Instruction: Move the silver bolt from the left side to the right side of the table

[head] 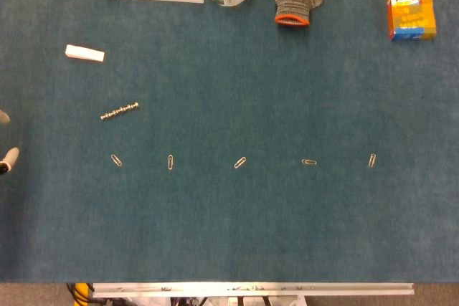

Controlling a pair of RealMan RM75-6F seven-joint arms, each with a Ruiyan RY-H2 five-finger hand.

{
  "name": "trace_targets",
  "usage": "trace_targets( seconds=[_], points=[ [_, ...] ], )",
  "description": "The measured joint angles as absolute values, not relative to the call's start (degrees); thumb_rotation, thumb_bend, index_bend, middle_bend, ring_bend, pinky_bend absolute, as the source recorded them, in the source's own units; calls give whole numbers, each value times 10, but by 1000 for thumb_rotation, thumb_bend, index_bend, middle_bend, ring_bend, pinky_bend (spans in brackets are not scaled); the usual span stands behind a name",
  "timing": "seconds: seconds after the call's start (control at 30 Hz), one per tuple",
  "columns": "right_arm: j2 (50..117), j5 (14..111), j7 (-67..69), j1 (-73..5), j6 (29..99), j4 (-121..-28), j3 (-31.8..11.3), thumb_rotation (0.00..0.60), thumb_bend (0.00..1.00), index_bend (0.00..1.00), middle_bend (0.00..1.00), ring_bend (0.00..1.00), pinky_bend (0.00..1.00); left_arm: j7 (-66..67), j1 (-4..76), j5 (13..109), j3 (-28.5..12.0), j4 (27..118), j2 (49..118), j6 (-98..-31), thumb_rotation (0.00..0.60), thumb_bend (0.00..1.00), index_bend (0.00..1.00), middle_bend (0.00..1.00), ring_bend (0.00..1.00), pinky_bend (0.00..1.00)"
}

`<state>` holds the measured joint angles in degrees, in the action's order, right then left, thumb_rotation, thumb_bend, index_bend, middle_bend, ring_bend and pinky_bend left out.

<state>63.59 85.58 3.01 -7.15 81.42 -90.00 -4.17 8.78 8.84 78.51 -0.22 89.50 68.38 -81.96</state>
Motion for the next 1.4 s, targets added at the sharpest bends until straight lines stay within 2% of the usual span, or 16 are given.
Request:
trace_targets(
  seconds=[0.33,0.5,0.7,1.1,1.4],
  points=[
    [634,856,30,-76,807,-903,-39,600,214,153,23,58,361,89,87,793,-8,898,688,-816,600,197,393,8,0,18],
    [631,858,42,-70,819,-905,-40,600,214,153,23,58,361,107,104,820,-8,914,695,-802,600,187,332,8,0,18],
    [624,869,60,-62,836,-905,-37,600,214,152,23,58,361,138,133,823,-16,933,709,-762,600,88,235,8,0,18],
    [613,879,96,-46,864,-898,-34,600,214,152,23,58,361,233,195,741,-47,950,750,-671,600,65,193,7,0,18],
    [609,880,111,-47,861,-893,-36,600,214,152,23,58,361,278,241,669,-76,936,790,-631,600,65,190,3,0,18]
  ],
)
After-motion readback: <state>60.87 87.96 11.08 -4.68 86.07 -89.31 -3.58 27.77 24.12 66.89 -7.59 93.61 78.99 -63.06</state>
